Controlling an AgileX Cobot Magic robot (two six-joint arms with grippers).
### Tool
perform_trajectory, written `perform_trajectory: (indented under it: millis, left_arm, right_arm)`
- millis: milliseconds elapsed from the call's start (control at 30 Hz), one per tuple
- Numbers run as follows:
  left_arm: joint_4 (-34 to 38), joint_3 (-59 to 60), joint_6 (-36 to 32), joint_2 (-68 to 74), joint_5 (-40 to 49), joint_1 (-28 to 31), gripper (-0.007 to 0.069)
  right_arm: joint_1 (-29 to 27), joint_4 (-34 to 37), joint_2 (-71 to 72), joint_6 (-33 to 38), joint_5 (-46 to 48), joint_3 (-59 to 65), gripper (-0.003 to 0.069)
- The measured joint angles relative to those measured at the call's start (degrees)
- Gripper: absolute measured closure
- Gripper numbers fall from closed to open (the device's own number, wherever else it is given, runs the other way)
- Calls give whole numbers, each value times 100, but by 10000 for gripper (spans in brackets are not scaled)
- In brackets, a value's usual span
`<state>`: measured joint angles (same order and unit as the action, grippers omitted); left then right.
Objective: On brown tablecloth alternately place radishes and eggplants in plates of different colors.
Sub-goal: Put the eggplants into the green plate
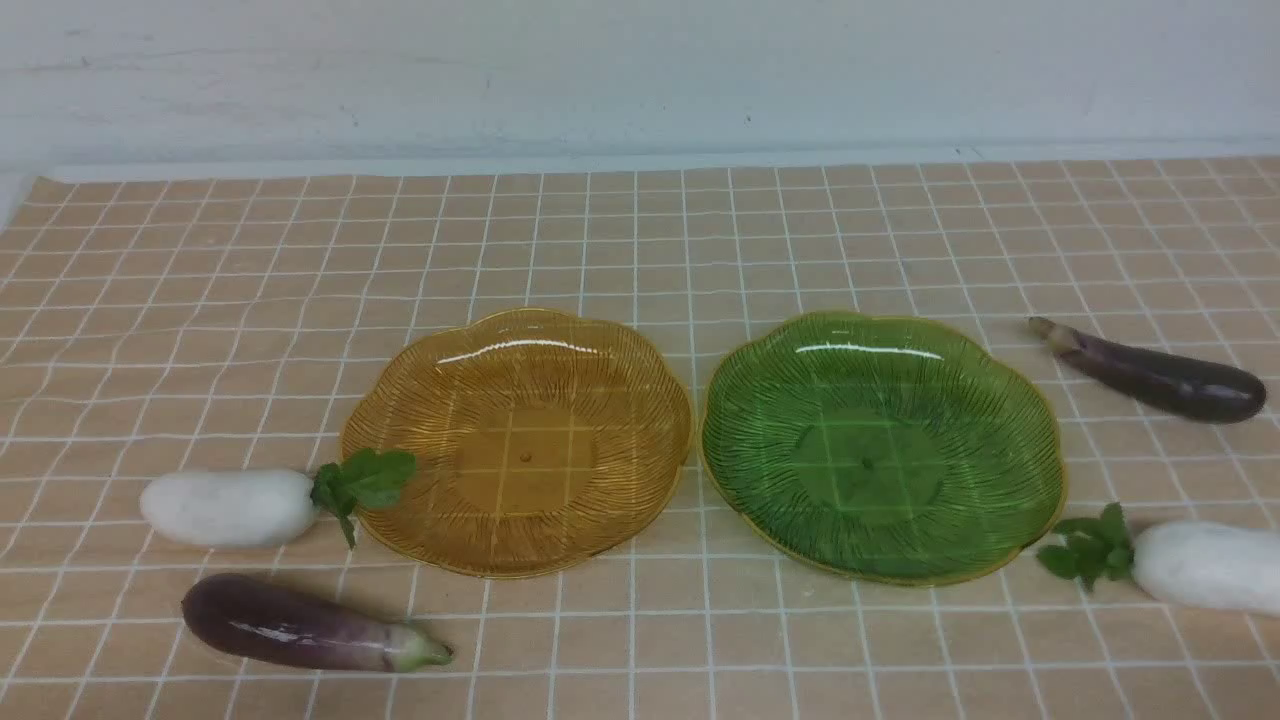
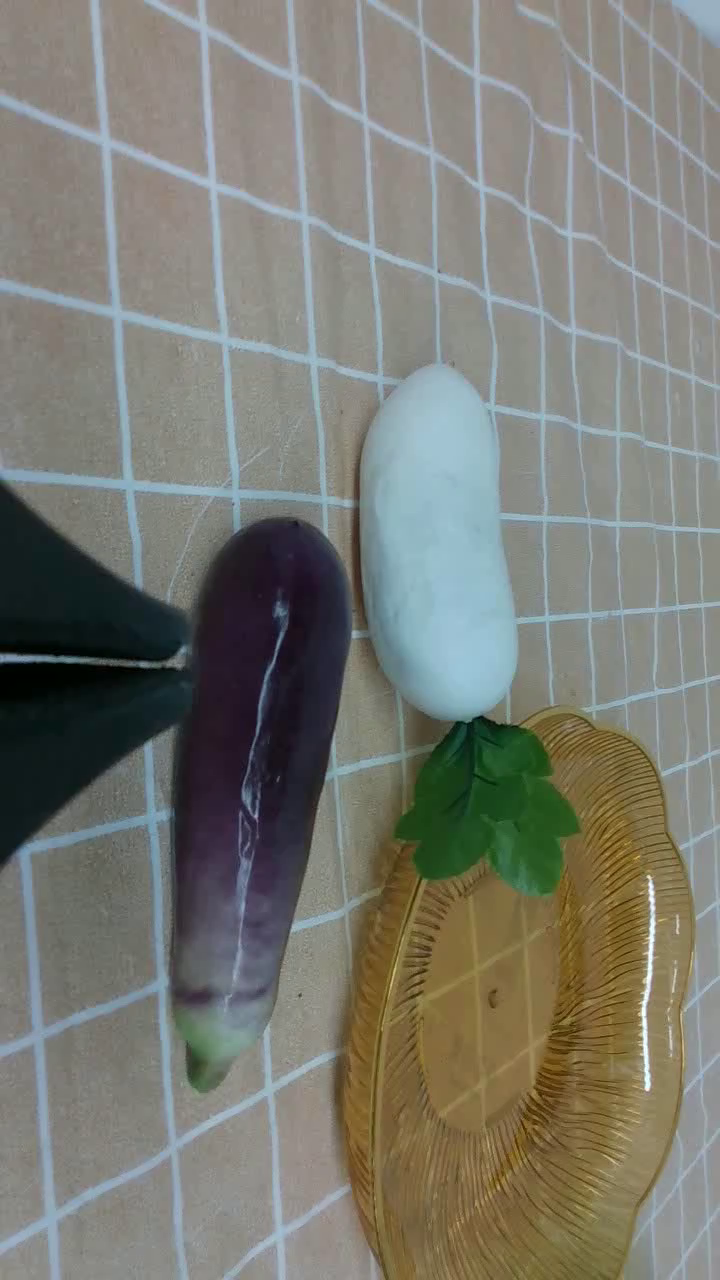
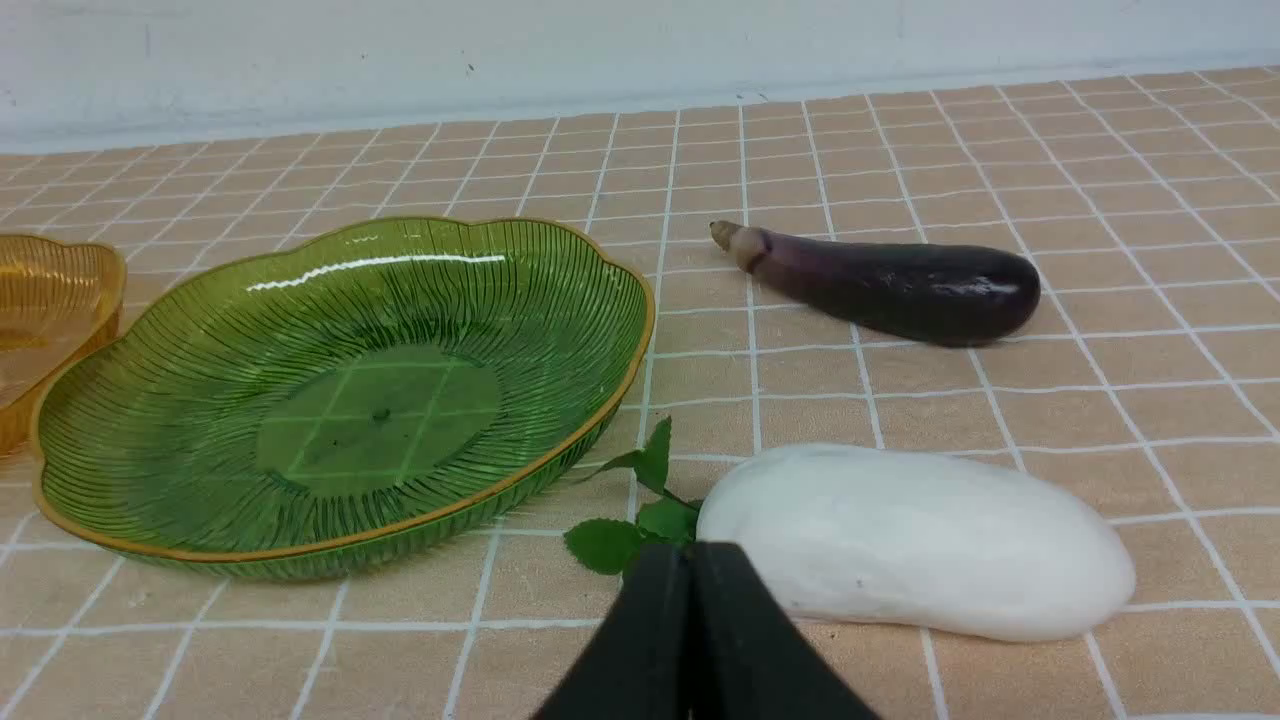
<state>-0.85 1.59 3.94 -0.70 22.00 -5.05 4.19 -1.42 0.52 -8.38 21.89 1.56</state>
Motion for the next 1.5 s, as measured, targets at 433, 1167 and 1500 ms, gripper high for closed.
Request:
perform_trajectory:
  millis: [433, 1167, 1500]
  left_arm:
    - [0, 0, 0, 0, 0, 0, 628]
    - [0, 0, 0, 0, 0, 0, 628]
    - [1254, 0, 869, 0, -10, 0, 628]
  right_arm:
    - [0, 0, 0, 0, 0, 0, 676]
    - [0, 0, 0, 0, 0, 0, 676]
    - [0, 1360, 0, -1369, -266, 0, 676]
